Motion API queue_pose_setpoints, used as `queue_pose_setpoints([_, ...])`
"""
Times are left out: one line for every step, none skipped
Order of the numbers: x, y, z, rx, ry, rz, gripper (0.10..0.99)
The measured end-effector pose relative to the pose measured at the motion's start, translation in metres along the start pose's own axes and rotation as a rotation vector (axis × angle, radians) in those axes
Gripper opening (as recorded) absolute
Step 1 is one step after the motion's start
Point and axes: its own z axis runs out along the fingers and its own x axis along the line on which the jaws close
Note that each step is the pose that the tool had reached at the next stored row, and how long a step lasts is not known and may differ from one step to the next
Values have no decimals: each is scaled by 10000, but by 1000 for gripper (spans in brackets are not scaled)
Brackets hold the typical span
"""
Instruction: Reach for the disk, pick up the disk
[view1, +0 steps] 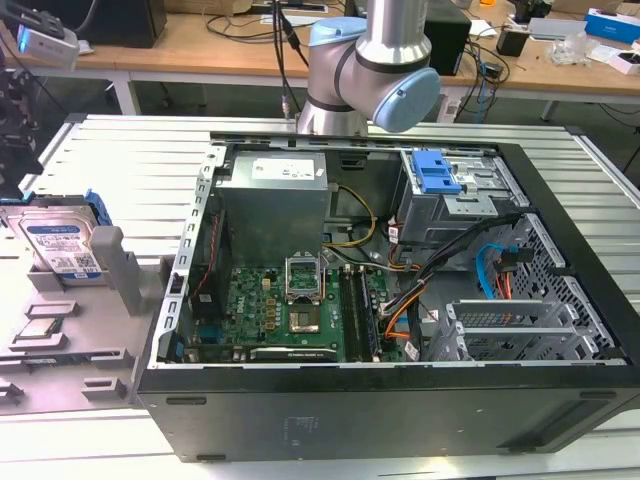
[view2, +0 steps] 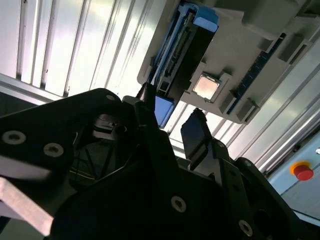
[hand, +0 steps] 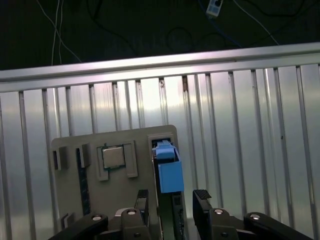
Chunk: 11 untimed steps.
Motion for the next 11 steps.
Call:
queue_pose_setpoints([0, 0, 8, 0, 1, 0, 482])
queue_pose_setpoints([0, -1, 19, 0, 1, 0, 482])
queue_pose_setpoints([0, -1, 29, 0, 1, 0, 482])
queue_pose_setpoints([0, -1, 37, 0, 0, 0, 482])
queue_pose_setpoints([0, -2, 48, -1, 1, -1, 482])
queue_pose_setpoints([0, -2, 63, -1, 1, 0, 482])
queue_pose_setpoints([0, -3, 73, 0, 1, 0, 482])
queue_pose_setpoints([0, -3, 78, -1, 1, 0, 482])
queue_pose_setpoints([0, -3, 84, 0, 1, 0, 482])
queue_pose_setpoints([0, -3, 93, -1, 1, 0, 482])
queue_pose_setpoints([0, -4, 100, 0, 1, 0, 482])
